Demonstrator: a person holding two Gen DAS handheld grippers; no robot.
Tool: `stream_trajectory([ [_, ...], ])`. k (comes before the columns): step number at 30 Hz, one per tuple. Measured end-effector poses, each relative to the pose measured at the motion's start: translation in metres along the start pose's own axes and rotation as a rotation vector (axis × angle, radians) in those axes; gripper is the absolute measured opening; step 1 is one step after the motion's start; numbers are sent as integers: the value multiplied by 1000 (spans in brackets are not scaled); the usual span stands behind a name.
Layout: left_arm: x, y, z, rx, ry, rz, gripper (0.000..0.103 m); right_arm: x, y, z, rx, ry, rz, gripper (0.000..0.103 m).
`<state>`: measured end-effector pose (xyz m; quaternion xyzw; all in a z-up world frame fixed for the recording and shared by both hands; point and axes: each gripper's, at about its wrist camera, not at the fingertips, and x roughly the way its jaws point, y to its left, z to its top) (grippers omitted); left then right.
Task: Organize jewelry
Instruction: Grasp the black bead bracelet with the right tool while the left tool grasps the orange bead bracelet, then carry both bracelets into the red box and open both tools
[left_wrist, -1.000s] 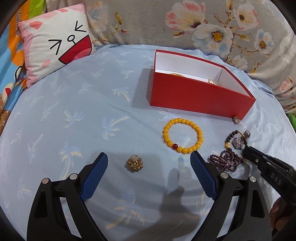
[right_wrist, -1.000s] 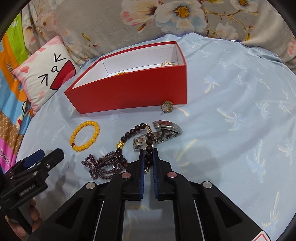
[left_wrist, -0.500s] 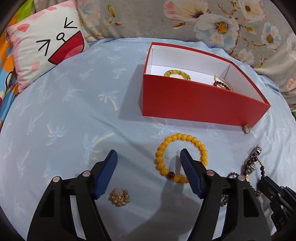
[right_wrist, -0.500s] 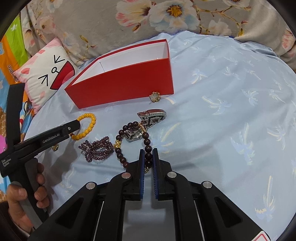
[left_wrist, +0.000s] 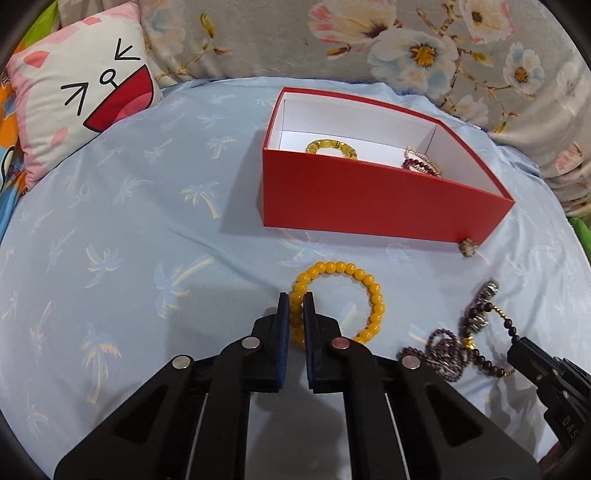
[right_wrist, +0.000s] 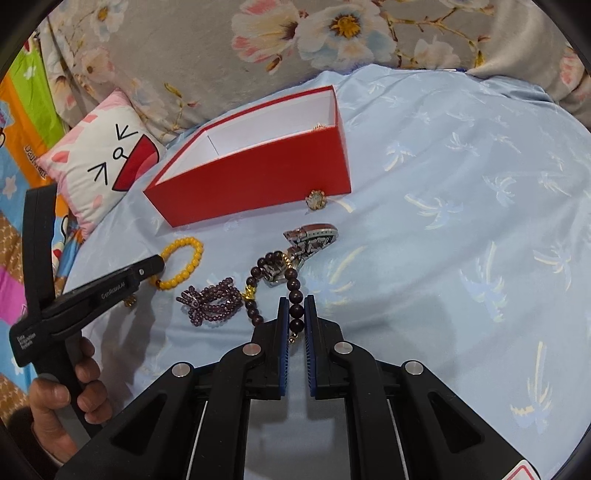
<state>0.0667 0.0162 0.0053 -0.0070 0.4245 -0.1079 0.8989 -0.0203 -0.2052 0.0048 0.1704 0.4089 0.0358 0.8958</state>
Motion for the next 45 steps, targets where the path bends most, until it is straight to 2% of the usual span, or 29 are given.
stream_trajectory([
  [10, -45, -10, -4, 11, -29, -73, 7, -46, 11, 19, -15, -88, 23, 8],
  [17, -75, -25, -1, 42, -68, -120, 7, -62, 17, 31, -23, -113, 33, 8],
  [22, -94, -35, 22, 66, -124, -145, 7, -69, 24, 51, -40, -153, 50, 8],
  [28, -107, -41, 65, 75, -208, -161, 7, -71, 34, 94, -68, -216, 63, 8],
  [32, -100, -46, 95, 89, -243, -154, 7, -56, 40, 124, -73, -230, 77, 8],
  [35, -86, -48, 114, 83, -241, -163, 7, -36, 43, 142, -58, -214, 88, 8],
  [40, -51, -47, 133, 67, -204, -164, 7, 2, 47, 160, -40, -168, 94, 8],
  [45, -21, -44, 137, 50, -157, -162, 7, 33, 48, 162, -26, -112, 106, 8],
])
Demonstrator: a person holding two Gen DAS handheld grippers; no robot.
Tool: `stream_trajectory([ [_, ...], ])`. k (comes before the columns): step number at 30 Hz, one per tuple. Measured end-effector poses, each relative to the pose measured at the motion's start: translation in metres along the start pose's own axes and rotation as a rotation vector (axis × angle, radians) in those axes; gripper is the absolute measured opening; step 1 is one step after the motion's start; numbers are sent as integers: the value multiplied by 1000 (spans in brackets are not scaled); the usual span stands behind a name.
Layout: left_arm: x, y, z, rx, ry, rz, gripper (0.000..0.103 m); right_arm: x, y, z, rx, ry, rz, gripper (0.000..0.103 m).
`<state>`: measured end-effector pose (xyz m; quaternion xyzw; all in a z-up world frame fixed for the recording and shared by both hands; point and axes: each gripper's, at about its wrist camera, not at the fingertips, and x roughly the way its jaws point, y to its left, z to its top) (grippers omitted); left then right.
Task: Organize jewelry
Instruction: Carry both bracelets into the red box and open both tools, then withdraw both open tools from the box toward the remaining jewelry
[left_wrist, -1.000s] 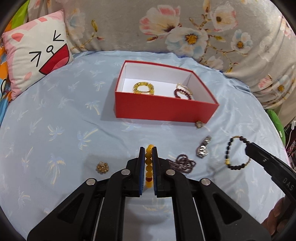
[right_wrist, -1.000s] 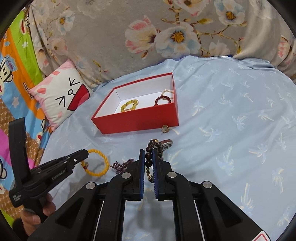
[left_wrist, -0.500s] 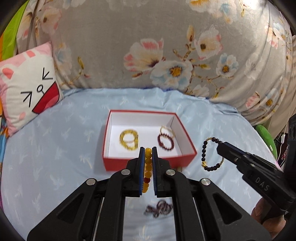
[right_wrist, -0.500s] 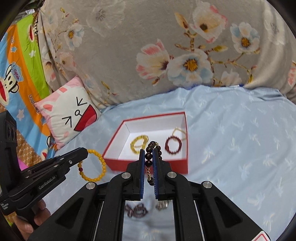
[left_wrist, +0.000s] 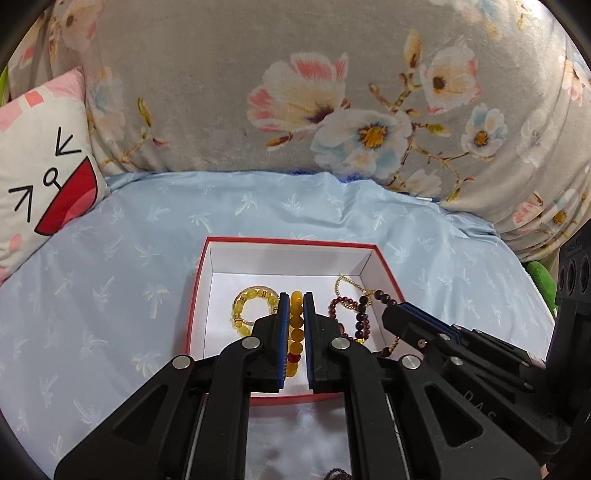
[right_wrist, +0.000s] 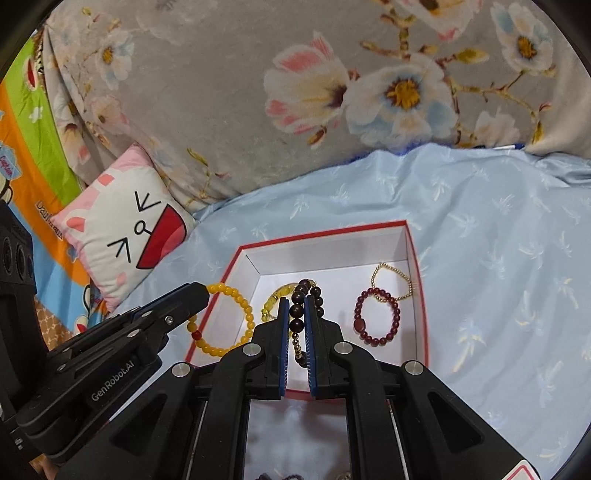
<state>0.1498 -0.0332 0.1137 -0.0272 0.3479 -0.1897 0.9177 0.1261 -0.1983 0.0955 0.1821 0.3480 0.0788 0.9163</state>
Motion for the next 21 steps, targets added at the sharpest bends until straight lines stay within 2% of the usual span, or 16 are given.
stream_trajectory([
  [11, 39, 15, -10, -20, 66, 57, 8, 41, -12, -10, -4, 77, -49, 9],
  [13, 43, 16, -12, -20, 70, 76, 8, 42, -15, -11, 4, 72, -60, 14],
  [14, 44, 16, -13, -19, 67, 90, 15, 41, -16, -11, 6, 71, -62, 17],
  [15, 44, 17, -14, -18, 67, 111, 23, 40, -17, -11, 8, 68, -67, 25],
  [16, 43, 17, -15, -17, 63, 127, 43, 38, -18, -12, 12, 63, -72, 33],
  [17, 41, 18, -16, -18, 52, 144, 54, 35, -20, -12, 17, 52, -77, 35],
  [21, 30, 24, -22, -32, 31, 154, 59, 21, -24, -17, 27, 29, -86, 38],
])
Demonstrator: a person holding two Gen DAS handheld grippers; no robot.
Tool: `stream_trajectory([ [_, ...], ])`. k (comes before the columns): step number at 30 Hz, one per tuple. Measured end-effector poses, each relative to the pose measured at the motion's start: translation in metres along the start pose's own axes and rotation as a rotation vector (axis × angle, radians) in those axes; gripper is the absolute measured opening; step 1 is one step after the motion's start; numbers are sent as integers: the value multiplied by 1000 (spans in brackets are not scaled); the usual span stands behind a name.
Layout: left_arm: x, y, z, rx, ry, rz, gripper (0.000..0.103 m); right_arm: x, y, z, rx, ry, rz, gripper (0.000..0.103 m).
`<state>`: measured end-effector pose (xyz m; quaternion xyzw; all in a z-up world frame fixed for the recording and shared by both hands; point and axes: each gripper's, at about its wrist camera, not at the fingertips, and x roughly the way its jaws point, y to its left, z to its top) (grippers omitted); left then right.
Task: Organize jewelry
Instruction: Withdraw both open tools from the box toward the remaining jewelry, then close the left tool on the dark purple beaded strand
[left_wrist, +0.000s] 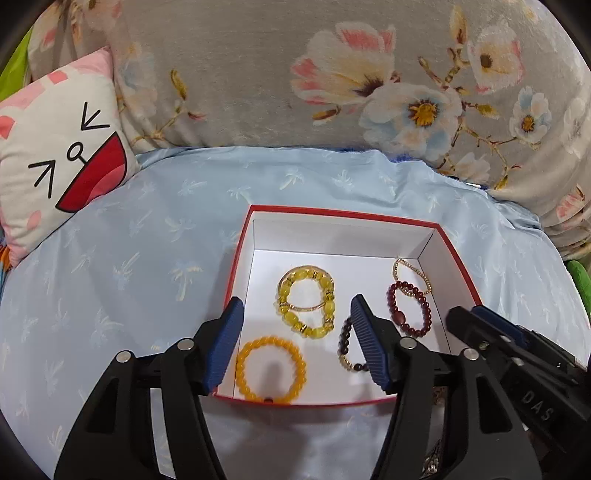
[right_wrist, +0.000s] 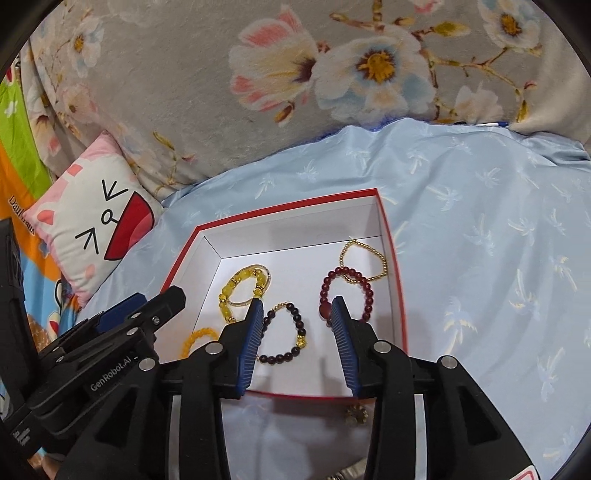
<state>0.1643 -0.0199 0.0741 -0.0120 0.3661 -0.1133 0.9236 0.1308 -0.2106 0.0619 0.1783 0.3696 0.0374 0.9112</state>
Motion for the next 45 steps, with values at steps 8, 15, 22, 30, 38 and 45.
stream_trajectory([
  [8, -24, 16, -28, -36, 8, 8, 61, -39, -11, -25, 5, -42, -33, 38],
  [15, -47, 19, -63, -22, 22, 11, 65, -62, -23, -61, 23, -24, -74, 40],
  [22, -64, 14, -87, 1, 28, 10, 65, -71, -30, -90, 32, 11, -82, 40],
  [30, -77, 10, -111, 13, 40, 7, 66, -76, -27, -116, 14, 42, -92, 40],
  [38, -84, 10, -139, 26, 64, 6, 67, -77, -26, -139, 8, 79, -91, 40],
  [45, -87, 17, -158, 17, 83, 1, 67, -77, -30, -152, 12, 103, -88, 40],
])
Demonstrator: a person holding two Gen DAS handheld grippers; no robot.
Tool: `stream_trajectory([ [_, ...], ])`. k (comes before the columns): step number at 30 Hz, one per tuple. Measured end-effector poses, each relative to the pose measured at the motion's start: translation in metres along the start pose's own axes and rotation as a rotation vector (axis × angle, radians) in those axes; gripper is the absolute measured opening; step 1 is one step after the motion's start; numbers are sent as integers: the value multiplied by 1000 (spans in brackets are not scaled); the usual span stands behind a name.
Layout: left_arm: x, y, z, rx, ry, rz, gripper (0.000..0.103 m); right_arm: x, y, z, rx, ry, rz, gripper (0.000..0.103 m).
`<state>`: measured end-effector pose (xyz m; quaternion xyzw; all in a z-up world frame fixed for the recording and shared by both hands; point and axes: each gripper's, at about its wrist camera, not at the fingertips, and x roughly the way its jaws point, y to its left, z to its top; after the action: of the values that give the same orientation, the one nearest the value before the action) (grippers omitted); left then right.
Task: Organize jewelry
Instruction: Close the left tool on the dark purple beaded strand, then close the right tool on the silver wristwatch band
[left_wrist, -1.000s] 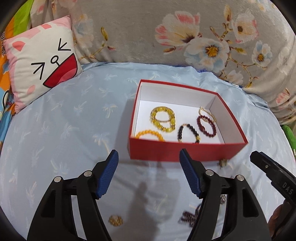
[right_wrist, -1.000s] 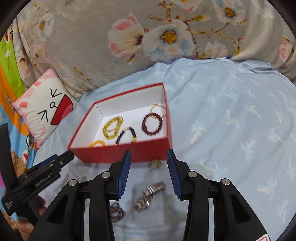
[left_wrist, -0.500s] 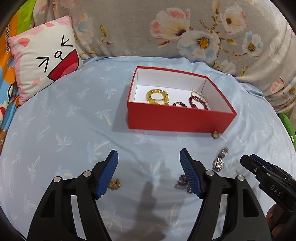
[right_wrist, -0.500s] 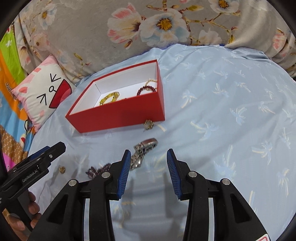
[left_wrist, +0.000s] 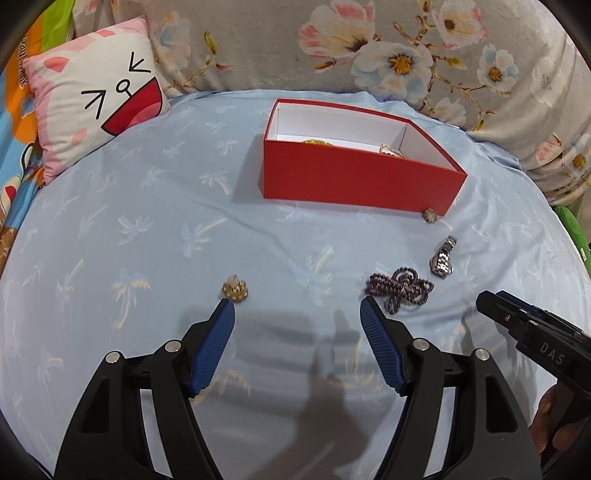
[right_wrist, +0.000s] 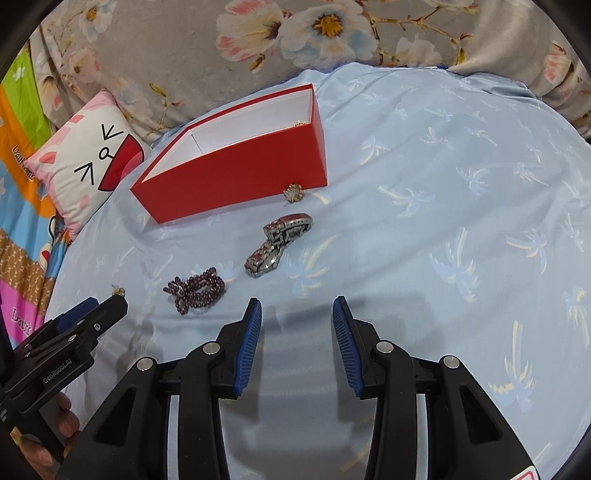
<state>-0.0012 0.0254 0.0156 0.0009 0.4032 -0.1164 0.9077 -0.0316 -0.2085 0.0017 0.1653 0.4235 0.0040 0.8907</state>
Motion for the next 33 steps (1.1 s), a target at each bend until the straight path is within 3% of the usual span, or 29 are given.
stream_trajectory([
  [11, 7, -36, 1, 71, 11, -95, 73, 1, -1, -5, 4, 4, -2, 40],
  [19, 35, -65, 10, 125, 47, -92, 72, -3, -13, -4, 30, -2, -16, 40],
  [24, 45, -65, 12, 104, 67, -109, 54, -6, -18, -3, 35, -7, -19, 40],
  [27, 44, -64, 12, 106, 63, -110, 33, -5, -19, -3, 41, -3, -18, 40],
  [28, 44, -63, 12, 103, 64, -111, 22, -4, -19, -2, 42, -2, -17, 40],
  [33, 39, -52, 11, 84, 50, -88, 17, -2, -13, 0, 24, -1, -11, 40],
])
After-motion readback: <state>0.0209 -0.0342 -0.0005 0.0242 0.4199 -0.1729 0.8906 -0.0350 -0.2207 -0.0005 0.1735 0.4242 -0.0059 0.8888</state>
